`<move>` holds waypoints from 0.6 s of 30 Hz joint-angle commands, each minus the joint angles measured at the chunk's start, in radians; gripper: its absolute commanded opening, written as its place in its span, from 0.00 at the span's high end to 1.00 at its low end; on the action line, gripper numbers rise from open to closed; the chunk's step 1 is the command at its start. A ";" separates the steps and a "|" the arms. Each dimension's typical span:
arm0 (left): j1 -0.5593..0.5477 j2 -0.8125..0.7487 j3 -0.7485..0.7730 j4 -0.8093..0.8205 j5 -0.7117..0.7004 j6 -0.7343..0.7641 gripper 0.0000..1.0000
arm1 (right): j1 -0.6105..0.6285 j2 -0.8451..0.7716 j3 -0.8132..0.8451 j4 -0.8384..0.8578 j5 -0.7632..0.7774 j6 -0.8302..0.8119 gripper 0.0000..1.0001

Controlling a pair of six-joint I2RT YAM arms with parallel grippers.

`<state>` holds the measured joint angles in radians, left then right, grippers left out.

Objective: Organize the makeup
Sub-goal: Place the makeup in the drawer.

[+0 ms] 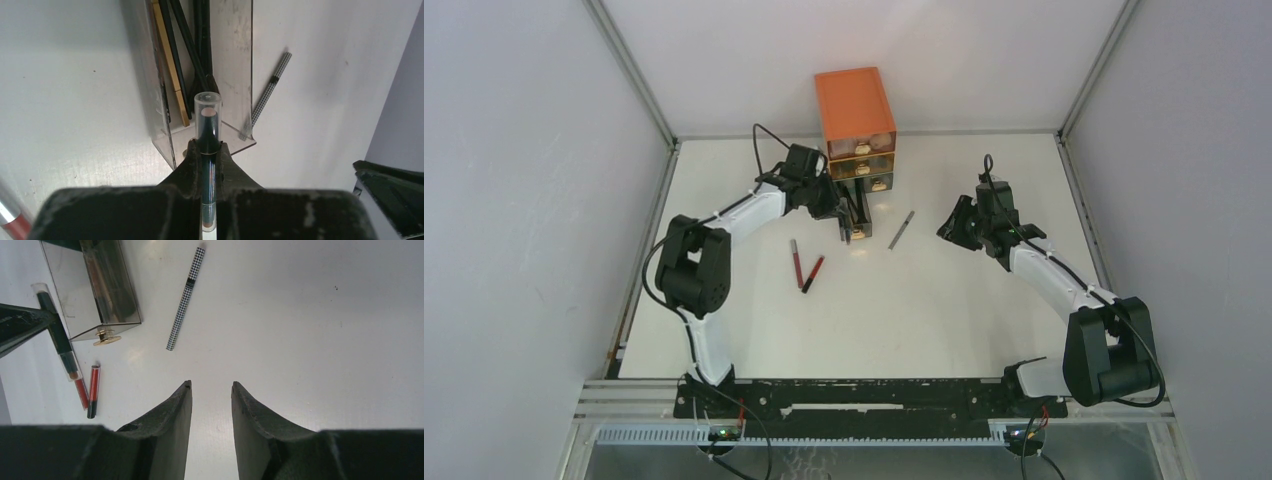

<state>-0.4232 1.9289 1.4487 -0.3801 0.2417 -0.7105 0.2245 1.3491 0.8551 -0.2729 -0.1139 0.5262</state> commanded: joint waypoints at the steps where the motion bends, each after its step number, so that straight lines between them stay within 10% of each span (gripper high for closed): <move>1: 0.011 -0.065 -0.004 0.089 -0.043 -0.059 1.00 | -0.007 -0.028 -0.007 0.031 -0.005 -0.005 0.58; 10: 0.024 0.020 0.086 0.084 -0.037 -0.115 0.98 | -0.007 -0.039 -0.007 0.014 0.003 -0.008 0.58; 18: 0.028 0.039 0.093 0.058 -0.065 -0.114 0.70 | -0.007 -0.039 -0.007 0.011 0.006 -0.007 0.58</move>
<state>-0.4023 1.9682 1.4830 -0.3271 0.1936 -0.8154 0.2245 1.3483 0.8551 -0.2749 -0.1139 0.5262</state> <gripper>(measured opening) 0.267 0.424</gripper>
